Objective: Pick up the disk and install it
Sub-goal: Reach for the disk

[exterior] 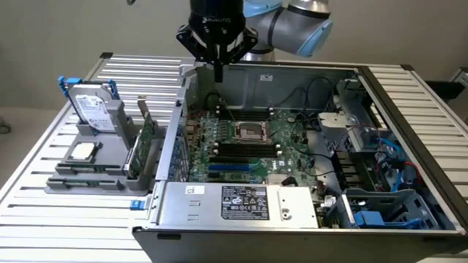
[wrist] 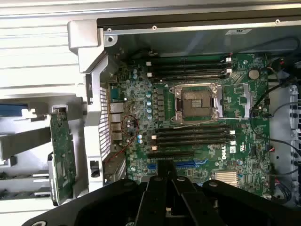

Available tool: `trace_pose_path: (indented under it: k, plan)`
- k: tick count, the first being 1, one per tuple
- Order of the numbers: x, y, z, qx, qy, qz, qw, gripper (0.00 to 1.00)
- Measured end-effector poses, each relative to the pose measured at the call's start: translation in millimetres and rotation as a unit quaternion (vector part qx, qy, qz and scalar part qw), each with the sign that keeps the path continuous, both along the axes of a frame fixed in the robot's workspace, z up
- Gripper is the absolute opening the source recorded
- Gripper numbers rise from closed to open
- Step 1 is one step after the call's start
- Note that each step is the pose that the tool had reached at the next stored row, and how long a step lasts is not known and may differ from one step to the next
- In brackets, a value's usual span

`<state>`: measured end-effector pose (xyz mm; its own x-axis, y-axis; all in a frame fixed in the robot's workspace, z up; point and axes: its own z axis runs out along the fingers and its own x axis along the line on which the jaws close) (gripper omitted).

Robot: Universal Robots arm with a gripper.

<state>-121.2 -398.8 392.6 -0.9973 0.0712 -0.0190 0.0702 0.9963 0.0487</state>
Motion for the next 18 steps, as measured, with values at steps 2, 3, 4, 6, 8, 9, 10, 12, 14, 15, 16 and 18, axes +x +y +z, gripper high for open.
trace_pose_path:
  k: [2, 3, 4, 6, 8, 9, 10, 12, 14, 15, 16, 18]
  plan:
    - [0.0, 0.0, 0.0, 0.0000, 0.0000, 0.000, 1.0000, 0.11]
    - [0.0, 0.0, 0.0, 0.0000, 0.0000, 0.000, 1.0000, 0.11]
    - [0.0, 0.0, 0.0, 0.0000, 0.0000, 0.000, 1.0000, 0.11]
    - [0.0, 0.0, 0.0, 0.0000, 0.0000, 0.000, 1.0000, 0.11]
    - [0.0, 0.0, 0.0, 0.0000, 0.0000, 0.000, 1.0000, 0.11]
    - [0.0, 0.0, 0.0, 0.0000, 0.0000, 0.000, 1.0000, 0.11]
    - [0.0, 0.0, 0.0, 0.0000, 0.0000, 0.000, 1.0000, 0.11]
    - [0.0, 0.0, 0.0, 0.0000, 0.0000, 0.000, 1.0000, 0.11]
    - [-0.4, 0.0, 0.0, 0.0000, 0.0000, 0.000, 1.0000, 0.11]
    - [-2.0, 0.0, 0.1, -0.0001, 0.0001, 0.000, 1.0000, 0.11]
    - [-5.6, 0.0, 0.2, -0.0001, 0.0004, 0.000, 1.0000, 0.11]
    - [-14.6, 0.0, 0.0, 0.0000, 0.0013, 0.000, 1.0000, 0.11]
